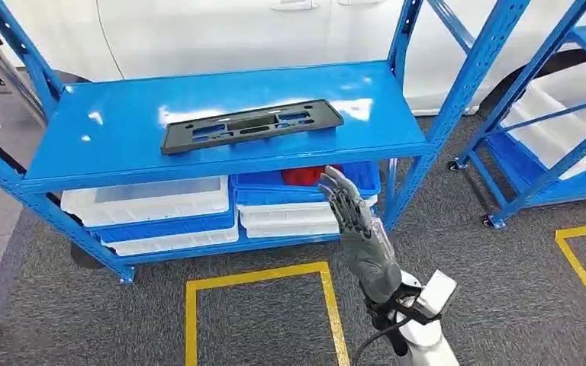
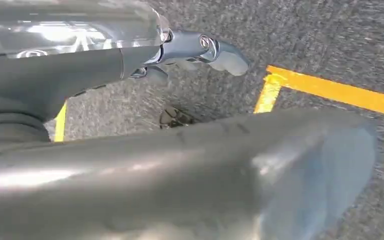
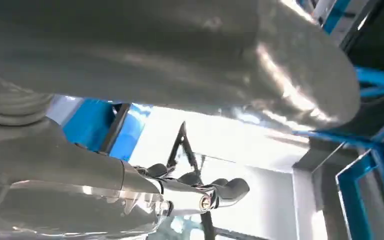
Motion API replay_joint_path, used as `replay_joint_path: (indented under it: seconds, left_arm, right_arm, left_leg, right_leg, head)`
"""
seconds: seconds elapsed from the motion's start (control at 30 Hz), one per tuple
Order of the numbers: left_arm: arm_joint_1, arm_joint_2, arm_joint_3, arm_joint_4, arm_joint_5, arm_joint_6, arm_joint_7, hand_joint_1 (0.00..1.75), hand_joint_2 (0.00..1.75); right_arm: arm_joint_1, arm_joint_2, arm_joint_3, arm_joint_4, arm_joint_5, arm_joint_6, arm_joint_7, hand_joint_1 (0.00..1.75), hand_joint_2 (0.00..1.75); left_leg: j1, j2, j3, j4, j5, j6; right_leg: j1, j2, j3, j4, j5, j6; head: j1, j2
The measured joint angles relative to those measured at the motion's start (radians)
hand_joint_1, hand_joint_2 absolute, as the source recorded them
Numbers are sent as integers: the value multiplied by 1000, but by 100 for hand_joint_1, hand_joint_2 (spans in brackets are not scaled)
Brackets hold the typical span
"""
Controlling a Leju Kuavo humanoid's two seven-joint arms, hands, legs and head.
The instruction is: Take the parts from the cabinet and place them on the table.
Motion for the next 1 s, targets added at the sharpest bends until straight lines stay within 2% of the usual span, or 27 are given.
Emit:
replay_joint_path:
  seconds: [0.03, 0.07, 0.13, 0.17, 0.2, 0.23, 0.27, 0.33, 0.37, 0.4, 0.5, 0.53, 0.57, 0.6, 0.67, 0.7, 0.73, 0.77, 0.83, 0.87, 0.9, 0.93, 1.0]
  left_arm:
    - [0, 2, -1, 0, 0, 0, -1, 0, 0]
    - [0, 2, -1, 0, 0, 0, -1, 0, 0]
    - [0, 2, -2, 0, 0, -3, -1, 0, 0]
    - [2, 2, -3, 0, 0, -3, -1, 0, 0]
    - [4, 2, -3, 0, 0, -2, 0, 0, 0]
    - [5, 2, -3, 0, 0, -1, 1, 0, 0]
    - [5, 3, -3, 0, 0, 2, 2, 0, 0]
    - [5, 5, -3, 0, 1, 6, 3, 0, 0]
    - [6, 5, -3, 1, 1, 6, 3, 0, 0]
    - [2, 5, -3, 1, 1, 7, 3, 0, 0]
    - [7, 5, -3, 1, 1, 10, 4, 0, 0]
    - [6, 5, -3, 1, 1, 10, 4, 0, 0]
    - [5, 5, -3, 1, 2, 11, 3, 0, 0]
    - [4, 5, -3, 1, 1, 11, 3, 0, 0]
    - [4, 6, -4, 1, 2, 10, 3, 0, 0]
    - [4, 6, -4, 2, 1, 10, 3, 0, 0]
    - [5, 6, -5, 2, 1, 9, 3, 0, 0]
    - [5, 6, -7, 2, 1, 9, 3, 0, 0]
    - [4, 6, -10, 2, 1, 9, 3, 0, 0]
    - [4, 5, -10, 2, 1, 9, 4, 0, 0]
    - [1, 4, -10, 2, 1, 8, 5, 0, 0]
    - [0, 5, -11, 2, 1, 8, 8, 0, 0]
    - [0, 5, -11, 2, 1, 8, 11, 0, 0]
  right_arm:
    - [-4, 0, 4, 6, 0, -5, 0, 0, 0]
    - [-10, -1, 8, 12, 0, -5, -1, 0, 0]
    - [-18, -1, 15, 29, 0, -6, -1, 0, 0]
    - [-18, -1, 17, 37, 0, -6, -1, 0, 0]
    - [-18, -1, 18, 43, 0, -7, 0, 0, 0]
    - [-18, -1, 20, 49, -1, -7, 0, 0, 0]
    - [-19, -1, 22, 55, -2, -7, 0, 0, 0]
    - [-26, 0, 26, 63, -2, -7, 2, 0, 0]
    - [-32, 1, 28, 69, -3, -7, 2, 0, 0]
    - [-37, 1, 29, 74, -5, -7, 3, 0, 0]
    - [-48, 1, 30, 87, -9, -8, 5, 0, 0]
    - [-50, 1, 30, 91, -9, -13, 8, 0, 0]
    - [-54, 1, 30, 94, -10, -18, 8, 0, 0]
    - [-57, 1, 30, 98, -10, -26, 12, 0, 0]
    - [-57, 1, 30, 108, -4, -47, 24, 0, 0]
    - [-57, 1, 30, 114, -3, -55, 29, 0, 0]
    - [-57, 1, 30, 121, 0, -66, 40, 0, 0]
    - [-59, 1, 30, 129, 2, -75, 46, 0, 0]
    - [-68, 1, 30, 150, 5, -84, 55, 0, 0]
    - [-76, 2, 31, 164, 10, -94, 59, 0, 0]
    - [-87, 4, 31, 183, 14, -103, 62, 0, 0]
    - [-95, 6, 32, 202, 16, -116, 65, 0, 0]
    - [-110, 10, 32, 235, 16, -131, 66, 0, 0]
  left_leg:
    - [4, 2, 1, 10, -9, -5]
    - [4, 2, -14, 48, -29, -11]
    - [9, 2, -97, 201, -96, -20]
    - [11, 2, -138, 271, -117, -24]
    - [12, 2, -167, 312, -118, -28]
    - [14, 2, -170, 302, -93, -30]
    - [15, 2, -151, 247, -48, -31]
    - [19, 3, -77, 70, 56, -29]
    - [17, 3, -59, 34, 52, -23]
    - [13, 1, -56, 12, 45, -12]
    - [12, 0, -57, 17, 41, 9]
    - [17, 0, -52, 10, 44, 17]
    - [16, 0, -48, 9, 42, 21]
    - [16, 1, -47, 9, 39, 27]
    - [13, 2, -44, 10, 35, 32]
    - [12, 1, -42, 10, 32, 34]
    - [11, 0, -37, 10, 29, 33]
    - [10, -1, -30, 10, 25, 32]
    - [9, -4, -14, 10, 16, 29]
    - [10, -4, -12, 9, 12, 26]
    - [3, -4, -16, 14, 7, 18]
    - [7, -3, -19, 11, 9, 13]
    - [10, -1, -13, 4, 8, 2]
  right_leg:
    - [-6, -3, 14, -12, 3, -3]
    - [-7, -4, 22, -17, 0, -9]
    - [-5, -7, 26, -17, -4, -15]
    - [-5, -7, 28, -16, -7, -16]
    - [-5, -6, 29, -14, -11, -16]
    - [-5, -5, 33, -13, -15, -14]
    - [-6, -4, 40, -13, -20, -12]
    - [-7, -3, 54, -8, -33, -3]
    - [-3, -3, 53, -5, -39, 3]
    - [0, -2, 49, 2, -41, 8]
    - [0, -3, 50, -3, -45, 25]
    - [-4, -3, 50, 3, -52, 31]
    - [-6, -3, 39, 34, -69, 35]
    - [-6, -3, 4, 101, -104, 38]
    - [-9, -3, -87, 264, -166, 42]
    - [-10, -3, -119, 313, -170, 43]
    - [-10, -3, -129, 313, -148, 41]
    - [-10, -3, -115, 268, -108, 38]
    - [-7, -3, -42, 97, -1, 23]
    - [-1, -3, -18, 30, 15, 13]
    - [5, -5, -9, 11, 6, 9]
    - [7, -4, -12, 13, 5, 10]
    - [9, 0, -12, 9, 3, 4]
  head:
    - [0, 0]
    - [0, 0]
    - [0, 0]
    - [0, 0]
    - [0, 0]
    - [0, 0]
    - [0, 0]
    - [0, 0]
    - [0, 0]
    - [0, 0]
    - [0, 0]
    - [0, 0]
    - [0, 0]
    - [0, 0]
    - [0, 0]
    - [0, 0]
    - [0, 0]
    - [0, 0]
    - [0, 0]
    - [0, 0]
    - [0, 0]
    - [0, 0]
    - [0, 0]
